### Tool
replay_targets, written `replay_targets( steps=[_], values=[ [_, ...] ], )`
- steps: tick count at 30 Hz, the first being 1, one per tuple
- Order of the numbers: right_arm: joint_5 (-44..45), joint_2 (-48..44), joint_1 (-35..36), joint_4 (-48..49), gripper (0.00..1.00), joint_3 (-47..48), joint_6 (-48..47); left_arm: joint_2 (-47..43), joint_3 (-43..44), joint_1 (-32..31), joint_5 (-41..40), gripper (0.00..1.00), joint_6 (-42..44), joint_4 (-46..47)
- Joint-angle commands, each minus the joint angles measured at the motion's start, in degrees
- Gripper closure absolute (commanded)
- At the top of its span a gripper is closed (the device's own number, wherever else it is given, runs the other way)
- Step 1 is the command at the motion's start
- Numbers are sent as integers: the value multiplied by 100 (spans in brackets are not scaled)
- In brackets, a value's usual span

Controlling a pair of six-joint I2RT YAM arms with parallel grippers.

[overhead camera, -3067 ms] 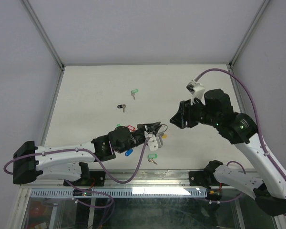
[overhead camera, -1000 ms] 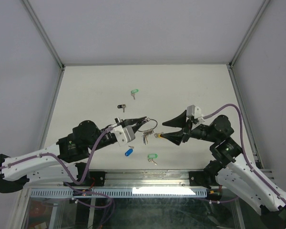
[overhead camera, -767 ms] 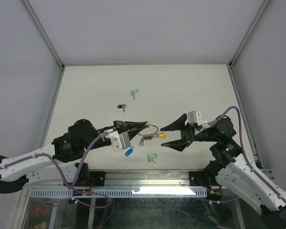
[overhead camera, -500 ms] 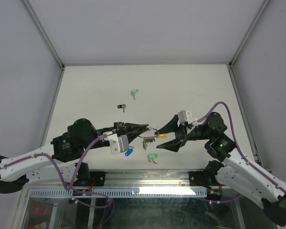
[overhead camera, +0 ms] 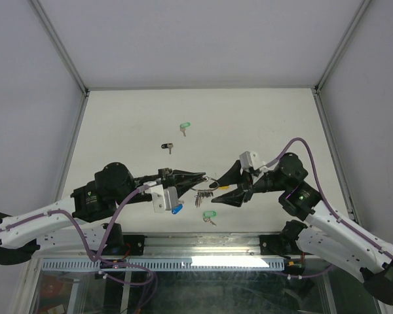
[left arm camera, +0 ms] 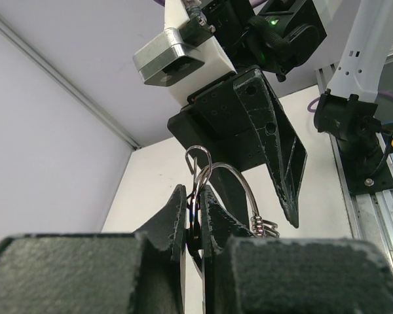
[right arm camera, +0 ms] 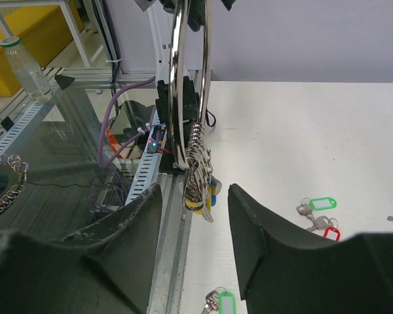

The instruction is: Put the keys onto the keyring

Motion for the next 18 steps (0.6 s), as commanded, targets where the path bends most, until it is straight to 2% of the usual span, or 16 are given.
replay_targets(
  steps=[1, 10, 14, 18],
  values=[
    [-43, 2, 59, 298, 54, 286, 17, -20, 295, -43, 95, 100, 87, 299],
    [-17, 39, 80, 295, 69, 317, 18, -41, 290, -42, 104, 100, 87, 291],
    [-2, 21, 96, 304, 69, 335, 26, -42, 277, -42, 104, 100, 78, 293],
    [5, -3, 102, 368, 63, 334, 68, -43, 285, -43, 113, 100, 78, 298]
  ],
)
